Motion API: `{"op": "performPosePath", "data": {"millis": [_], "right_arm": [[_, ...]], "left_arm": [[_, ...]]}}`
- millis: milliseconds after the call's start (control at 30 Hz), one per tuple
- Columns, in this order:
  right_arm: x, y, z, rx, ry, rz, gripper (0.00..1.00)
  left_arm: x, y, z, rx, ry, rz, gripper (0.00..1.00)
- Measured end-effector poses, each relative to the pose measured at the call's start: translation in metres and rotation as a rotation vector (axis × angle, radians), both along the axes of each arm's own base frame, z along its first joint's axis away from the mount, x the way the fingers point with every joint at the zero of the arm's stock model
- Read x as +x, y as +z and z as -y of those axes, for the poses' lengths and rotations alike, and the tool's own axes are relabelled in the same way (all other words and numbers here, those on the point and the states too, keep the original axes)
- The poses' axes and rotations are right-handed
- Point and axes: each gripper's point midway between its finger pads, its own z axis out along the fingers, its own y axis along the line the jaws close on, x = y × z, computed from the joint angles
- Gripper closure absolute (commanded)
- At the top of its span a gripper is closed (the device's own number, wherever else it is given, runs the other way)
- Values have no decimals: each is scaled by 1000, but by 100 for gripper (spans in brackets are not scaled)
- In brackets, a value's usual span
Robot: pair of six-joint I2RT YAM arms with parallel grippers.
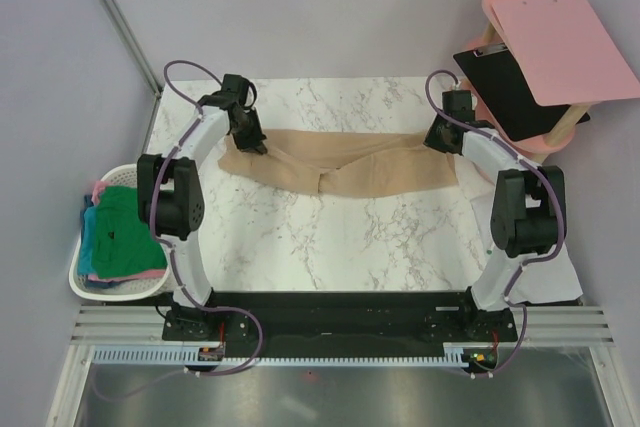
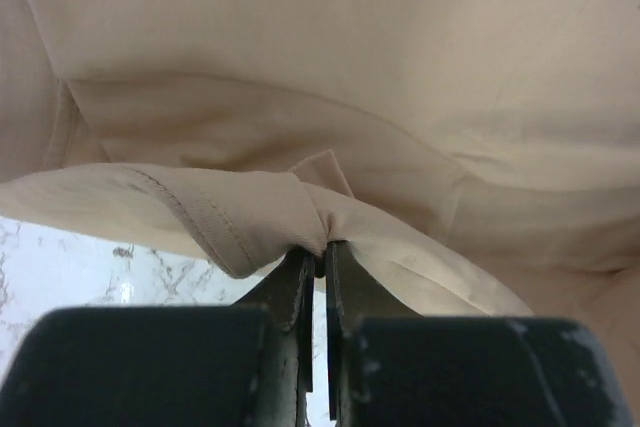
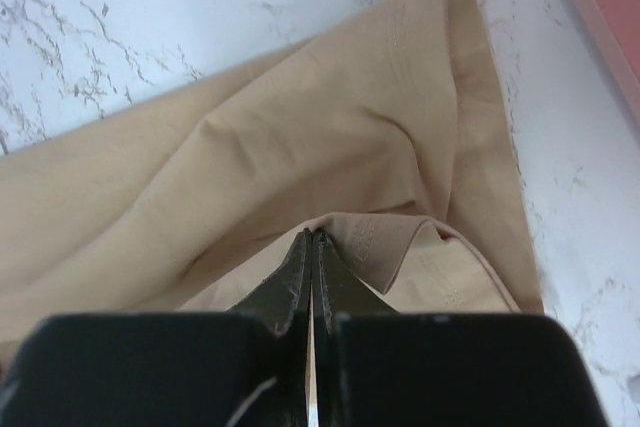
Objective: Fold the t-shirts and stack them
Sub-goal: Fold the other side of the tshirt into a rectangle
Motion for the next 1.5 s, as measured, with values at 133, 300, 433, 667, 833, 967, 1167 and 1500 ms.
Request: {"op": "performPosePath", "data": {"millis": [133, 300, 433, 667, 833, 967, 1167, 1500], "right_arm": [[12, -9, 0, -3, -2, -1, 100], [12, -11, -1, -3, -1, -5, 100], [13, -11, -2, 3, 4, -1, 100], [13, -10, -6, 20, 19, -2, 100], [12, -10, -8, 28, 26, -2, 100], [12, -10, -8, 29, 27, -2, 100], [12, -10, -10, 35, 33, -3, 100], [12, -10, -11, 43, 41, 0, 100]], "left_arm": [[28, -1, -2, -24, 15, 24, 6], [30, 8, -8, -37, 31, 65, 1], [-2, 14, -11, -46, 34, 83, 17], [-51, 13, -15, -70, 61, 107, 26], [-49, -8, -16, -61, 72, 82, 28], [-42, -27, -18, -43, 83, 60, 31], [-29, -46, -19, -25, 93, 36, 72], [-27, -45, -19, -29, 95, 56, 98]]}}
